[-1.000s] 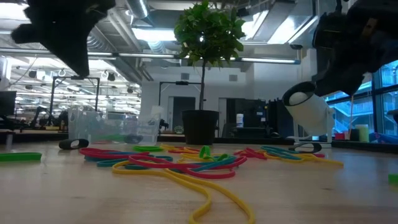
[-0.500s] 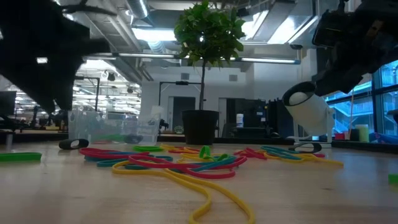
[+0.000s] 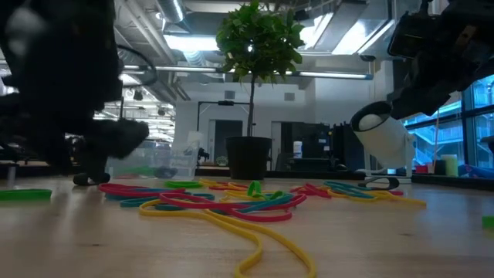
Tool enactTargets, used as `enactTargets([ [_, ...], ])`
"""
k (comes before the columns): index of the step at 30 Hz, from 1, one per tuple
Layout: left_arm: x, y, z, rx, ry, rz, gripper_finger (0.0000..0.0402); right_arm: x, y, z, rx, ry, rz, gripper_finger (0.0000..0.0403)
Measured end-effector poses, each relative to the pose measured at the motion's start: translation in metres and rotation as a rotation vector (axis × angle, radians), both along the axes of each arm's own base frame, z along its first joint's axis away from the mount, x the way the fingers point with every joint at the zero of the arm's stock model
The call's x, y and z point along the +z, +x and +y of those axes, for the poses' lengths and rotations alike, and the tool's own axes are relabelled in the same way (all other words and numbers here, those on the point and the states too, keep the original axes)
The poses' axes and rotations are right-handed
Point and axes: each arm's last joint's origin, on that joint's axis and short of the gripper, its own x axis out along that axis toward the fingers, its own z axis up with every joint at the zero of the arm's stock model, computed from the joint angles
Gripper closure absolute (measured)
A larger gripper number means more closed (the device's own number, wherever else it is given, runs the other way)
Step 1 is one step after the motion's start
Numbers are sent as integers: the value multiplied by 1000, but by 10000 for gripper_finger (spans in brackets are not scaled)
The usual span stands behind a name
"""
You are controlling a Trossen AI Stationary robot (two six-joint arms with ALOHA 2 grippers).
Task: Pick and place rubber bands into bin
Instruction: Put the black rubber band into the transparent bin
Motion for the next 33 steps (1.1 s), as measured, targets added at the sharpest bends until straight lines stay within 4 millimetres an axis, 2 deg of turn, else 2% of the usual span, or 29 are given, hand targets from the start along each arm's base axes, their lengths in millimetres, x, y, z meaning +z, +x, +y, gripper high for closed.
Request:
enactTargets([
  [5,-14,4,9,28,56,38,206,0,0,0,9,10,3,382],
  [8,-16,6,11,37,54,30,232,0,0,1,12,15,3,382],
  [10,-16,7,11,49,37,25,263,0,0,1,18,22,-2,382],
  [15,-13,12,5,53,-16,14,379,2,2,2,30,37,-16,382],
  [18,-6,19,-5,36,-70,19,394,2,2,2,31,37,-17,382],
  [21,14,30,-22,35,-180,-17,398,2,2,2,31,37,-17,382],
  [25,60,32,-34,-59,-186,-5,398,2,2,2,33,35,-21,382],
  [30,121,22,-34,-121,-158,-55,399,3,2,2,52,14,-25,382],
  [33,154,13,-24,-169,-120,-110,399,3,2,2,51,15,-28,382],
])
